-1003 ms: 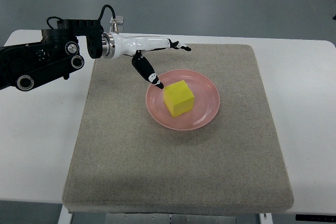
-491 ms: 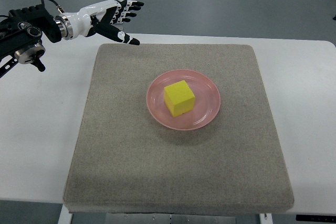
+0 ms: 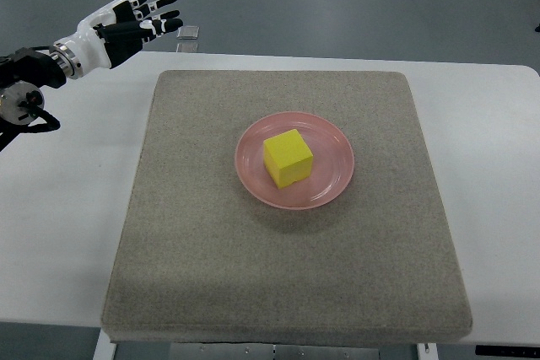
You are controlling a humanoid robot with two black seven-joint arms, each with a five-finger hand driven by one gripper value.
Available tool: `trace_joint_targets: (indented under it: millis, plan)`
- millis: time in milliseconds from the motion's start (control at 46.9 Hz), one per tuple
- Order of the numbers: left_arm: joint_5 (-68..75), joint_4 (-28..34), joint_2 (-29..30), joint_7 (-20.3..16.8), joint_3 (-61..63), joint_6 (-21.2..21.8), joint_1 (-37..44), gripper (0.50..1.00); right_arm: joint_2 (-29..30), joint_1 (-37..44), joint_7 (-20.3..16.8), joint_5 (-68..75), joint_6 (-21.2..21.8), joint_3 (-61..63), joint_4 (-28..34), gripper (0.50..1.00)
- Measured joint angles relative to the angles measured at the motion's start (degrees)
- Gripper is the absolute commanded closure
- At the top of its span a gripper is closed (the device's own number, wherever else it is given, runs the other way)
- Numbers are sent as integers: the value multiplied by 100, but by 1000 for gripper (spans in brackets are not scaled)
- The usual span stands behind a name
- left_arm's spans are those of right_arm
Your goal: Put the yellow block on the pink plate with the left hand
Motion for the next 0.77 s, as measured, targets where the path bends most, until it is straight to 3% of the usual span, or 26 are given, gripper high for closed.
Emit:
trace_joint_targets:
  millis: [85, 171, 534, 768]
  plan:
    - [-515, 446, -41, 47, -81, -715, 52, 506, 0, 0, 0, 0, 0, 3, 0, 576]
    - [-964, 647, -52, 94, -87, -1071, 103, 506, 0, -2, 0, 0, 0, 4, 0, 576]
    - [-1916, 652, -44, 1140, -102, -1126, 345, 506, 0, -10, 0, 3, 18, 3, 28, 576]
    - [-2095, 667, -8, 1226, -147, -1124, 395, 506, 0, -39, -5, -22, 27, -13, 78, 576]
